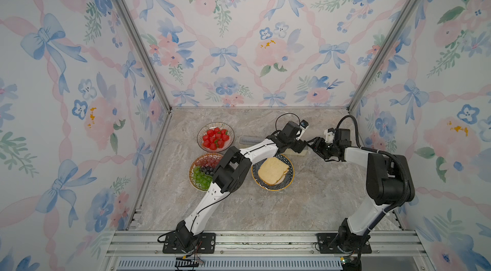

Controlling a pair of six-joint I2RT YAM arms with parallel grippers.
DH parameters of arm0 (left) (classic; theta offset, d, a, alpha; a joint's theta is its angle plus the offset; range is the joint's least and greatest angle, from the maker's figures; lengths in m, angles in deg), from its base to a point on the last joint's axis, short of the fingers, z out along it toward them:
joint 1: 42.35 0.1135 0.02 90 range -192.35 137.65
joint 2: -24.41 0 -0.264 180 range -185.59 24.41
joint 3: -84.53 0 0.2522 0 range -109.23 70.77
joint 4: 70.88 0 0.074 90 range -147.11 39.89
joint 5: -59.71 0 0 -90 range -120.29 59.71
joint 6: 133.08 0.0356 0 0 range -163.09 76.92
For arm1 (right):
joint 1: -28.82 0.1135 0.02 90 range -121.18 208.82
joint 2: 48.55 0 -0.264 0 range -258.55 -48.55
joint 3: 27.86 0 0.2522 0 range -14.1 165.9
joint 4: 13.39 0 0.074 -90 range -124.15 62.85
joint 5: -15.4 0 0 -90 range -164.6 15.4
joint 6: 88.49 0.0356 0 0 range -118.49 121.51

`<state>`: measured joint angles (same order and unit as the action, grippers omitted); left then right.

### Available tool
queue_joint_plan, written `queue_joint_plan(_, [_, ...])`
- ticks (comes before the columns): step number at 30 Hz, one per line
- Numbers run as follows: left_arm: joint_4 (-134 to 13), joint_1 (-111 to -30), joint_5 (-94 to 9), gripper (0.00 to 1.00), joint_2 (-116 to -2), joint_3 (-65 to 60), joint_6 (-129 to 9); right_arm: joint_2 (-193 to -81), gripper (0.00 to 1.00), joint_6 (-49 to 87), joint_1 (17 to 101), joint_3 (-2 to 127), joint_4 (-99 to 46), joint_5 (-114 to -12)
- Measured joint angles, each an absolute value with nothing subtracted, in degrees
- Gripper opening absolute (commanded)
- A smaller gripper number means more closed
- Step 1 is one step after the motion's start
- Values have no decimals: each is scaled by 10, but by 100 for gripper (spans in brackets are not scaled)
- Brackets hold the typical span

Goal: Wrap the plate with plastic wrap
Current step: Tear off the plastic wrap from the plastic wrap cutting box.

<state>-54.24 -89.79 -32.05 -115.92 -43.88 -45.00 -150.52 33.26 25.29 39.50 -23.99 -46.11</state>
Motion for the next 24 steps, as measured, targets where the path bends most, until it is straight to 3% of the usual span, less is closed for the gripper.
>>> queue_joint_plan(24, [-568, -886, -288, 78, -1111, -359, -426, -1503, 66, 293, 257, 421, -293, -493])
